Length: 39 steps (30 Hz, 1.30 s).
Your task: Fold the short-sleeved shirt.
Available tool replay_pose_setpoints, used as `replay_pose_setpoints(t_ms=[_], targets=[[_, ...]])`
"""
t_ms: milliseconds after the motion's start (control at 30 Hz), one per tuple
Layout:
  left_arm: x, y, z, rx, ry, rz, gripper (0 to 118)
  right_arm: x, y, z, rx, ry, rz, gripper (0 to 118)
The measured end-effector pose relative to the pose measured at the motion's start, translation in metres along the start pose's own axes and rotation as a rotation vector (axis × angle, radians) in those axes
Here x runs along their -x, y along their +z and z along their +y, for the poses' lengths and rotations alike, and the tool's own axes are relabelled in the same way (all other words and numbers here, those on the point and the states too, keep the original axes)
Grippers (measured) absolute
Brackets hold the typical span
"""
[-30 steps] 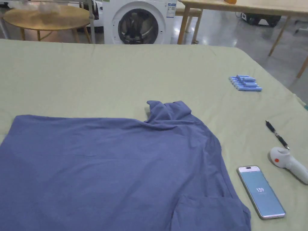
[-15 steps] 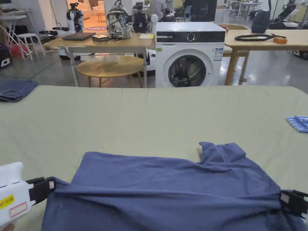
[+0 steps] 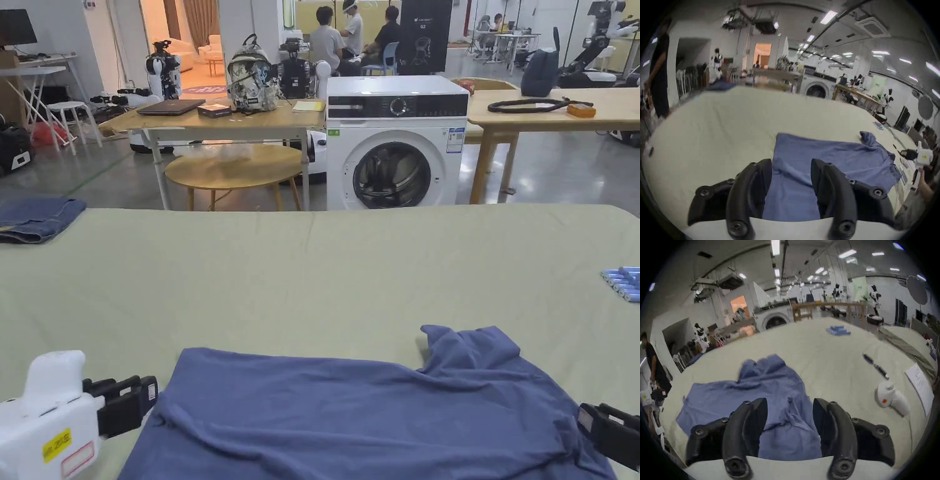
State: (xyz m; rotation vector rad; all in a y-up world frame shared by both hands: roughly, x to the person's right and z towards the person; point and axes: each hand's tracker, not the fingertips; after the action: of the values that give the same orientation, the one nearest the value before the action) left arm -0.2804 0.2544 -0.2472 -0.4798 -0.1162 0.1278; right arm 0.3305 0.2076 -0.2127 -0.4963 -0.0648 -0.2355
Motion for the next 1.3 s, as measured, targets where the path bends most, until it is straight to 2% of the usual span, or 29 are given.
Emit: replay_pose_setpoints(t_ms=[33,67,133,167,200,233,300,367,500,600,633,700,867,900,933,967,1000,1033,1067,1133,1167,1200,1233,1300], targets=[[-0.001,0.016,0.000,-0.052,-0.014,-0.029,48,0.007,0.018,0.002,-0.042,0.031,0.019,39],[-0.009,0.034,-0.002,-0.098,-0.013,-0.042,48,0.015,0.036,0.002,-0.085,0.056,0.025,39],[-0.026,0.065,-0.008,-0.152,-0.026,-0.036,45,0.035,0.067,0.000,-0.119,0.102,0.050,31],[-0.029,0.080,-0.015,-0.157,-0.031,-0.029,35,0.043,0.079,-0.005,-0.117,0.112,0.055,26],[-0.035,0.091,-0.020,-0.153,-0.027,-0.030,14,0.048,0.087,-0.011,-0.121,0.124,0.070,12],[-0.043,0.102,-0.027,-0.160,-0.023,-0.034,0,0.055,0.095,-0.018,-0.112,0.145,0.093,0],[-0.055,0.119,-0.044,-0.149,0.019,-0.031,0,0.070,0.106,-0.034,-0.112,0.163,0.075,0],[-0.064,0.132,-0.062,-0.108,0.021,-0.027,0,0.079,0.115,-0.049,-0.073,0.177,0.105,0],[-0.063,0.135,-0.089,-0.006,0.040,-0.020,0,0.088,0.117,-0.071,-0.034,0.131,0.110,0],[-0.046,0.128,-0.087,-0.004,0.072,0.009,0,0.085,0.113,-0.073,-0.026,0.127,0.118,0],[-0.039,0.126,-0.085,-0.033,0.096,0.044,9,0.085,0.115,-0.072,-0.024,0.128,0.116,0],[-0.026,0.112,-0.076,-0.034,0.080,0.028,51,0.078,0.114,-0.072,-0.026,0.111,0.123,0],[0.028,0.021,-0.086,0.233,0.143,0.025,50,0.064,0.114,-0.073,-0.004,0.052,0.128,0],[0.037,0.003,-0.091,0.305,0.142,0.049,45,0.062,0.115,-0.074,0.000,0.047,0.122,0],[0.044,-0.015,-0.097,0.334,0.142,0.097,35,0.059,0.116,-0.075,0.003,0.044,0.115,0],[0.030,-0.024,-0.097,0.370,0.150,0.087,23,0.056,0.118,-0.076,0.005,0.043,0.108,0],[0.032,-0.034,-0.102,0.386,0.174,0.051,0,0.054,0.119,-0.077,0.008,0.044,0.097,0],[0.034,-0.043,-0.108,0.404,0.178,0.073,0,0.050,0.119,-0.077,0.016,0.046,0.079,0],[0.030,-0.043,-0.107,0.373,0.125,0.138,0,0.051,0.122,-0.076,0.023,0.049,0.062,0],[0.019,-0.042,-0.107,0.379,0.134,0.037,0,0.044,0.122,-0.075,0.028,0.039,0.028,0],[0.013,-0.047,-0.107,0.416,0.091,0.076,0,0.039,0.118,-0.073,0.029,0.029,0.018,0],[0.010,-0.050,-0.106,0.420,0.033,0.099,0,0.035,0.114,-0.069,0.032,0.015,-0.011,2],[0.018,-0.057,-0.106,0.438,0.017,0.098,0,0.030,0.105,-0.066,0.045,-0.006,-0.063,17],[0.019,-0.061,-0.105,0.439,0.046,0.095,0,0.016,0.080,-0.064,0.074,-0.050,-0.114,75]])
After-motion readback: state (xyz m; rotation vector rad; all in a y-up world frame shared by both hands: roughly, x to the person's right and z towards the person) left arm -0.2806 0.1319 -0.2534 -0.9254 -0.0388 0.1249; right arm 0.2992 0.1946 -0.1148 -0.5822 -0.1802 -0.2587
